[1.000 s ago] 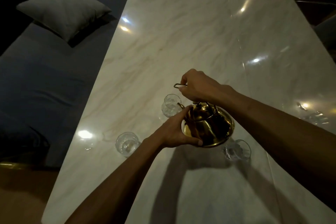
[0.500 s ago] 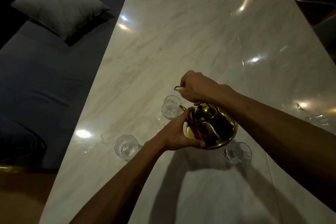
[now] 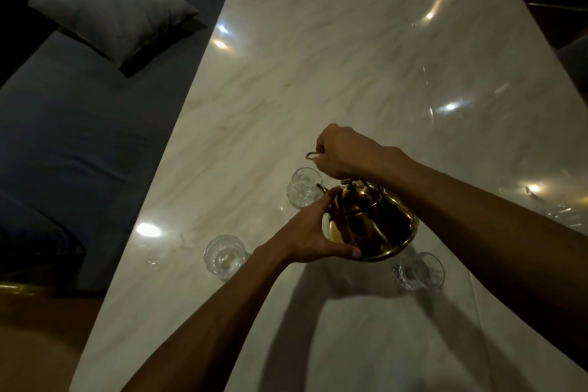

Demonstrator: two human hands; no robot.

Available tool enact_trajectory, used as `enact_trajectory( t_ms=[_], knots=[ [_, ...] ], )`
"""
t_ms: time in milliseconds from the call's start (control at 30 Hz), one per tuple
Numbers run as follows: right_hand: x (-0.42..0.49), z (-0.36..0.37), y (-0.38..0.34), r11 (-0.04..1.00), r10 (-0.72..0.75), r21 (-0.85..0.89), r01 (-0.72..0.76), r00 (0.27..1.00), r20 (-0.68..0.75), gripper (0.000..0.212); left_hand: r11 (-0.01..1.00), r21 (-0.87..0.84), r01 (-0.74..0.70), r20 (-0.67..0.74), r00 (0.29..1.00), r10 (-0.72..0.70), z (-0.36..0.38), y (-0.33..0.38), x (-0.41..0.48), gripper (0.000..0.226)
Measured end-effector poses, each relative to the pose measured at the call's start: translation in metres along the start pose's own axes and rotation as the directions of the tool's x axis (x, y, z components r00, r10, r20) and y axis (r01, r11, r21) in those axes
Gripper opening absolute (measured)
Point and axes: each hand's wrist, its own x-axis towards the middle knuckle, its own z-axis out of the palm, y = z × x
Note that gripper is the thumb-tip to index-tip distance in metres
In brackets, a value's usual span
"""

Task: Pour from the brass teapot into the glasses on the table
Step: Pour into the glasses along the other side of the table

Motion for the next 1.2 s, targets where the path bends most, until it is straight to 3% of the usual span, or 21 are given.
enact_trajectory(
  t_ms=[833,1200],
  knots=[
    [-0.005,-0.006,-0.010,1.000,0.002,-0.005,-0.002,1.000,0.002,0.033,1.000,0.000,-0.006,-0.015,1.000,0.006,-0.006,0.003,-0.005,0.105],
    [-0.028,-0.017,-0.011,0.999,-0.002,0.054,0.005,0.999,-0.047,0.027,0.998,0.065,-0.024,-0.036,0.999,0.027,-0.001,0.006,-0.009,0.095]
  ],
)
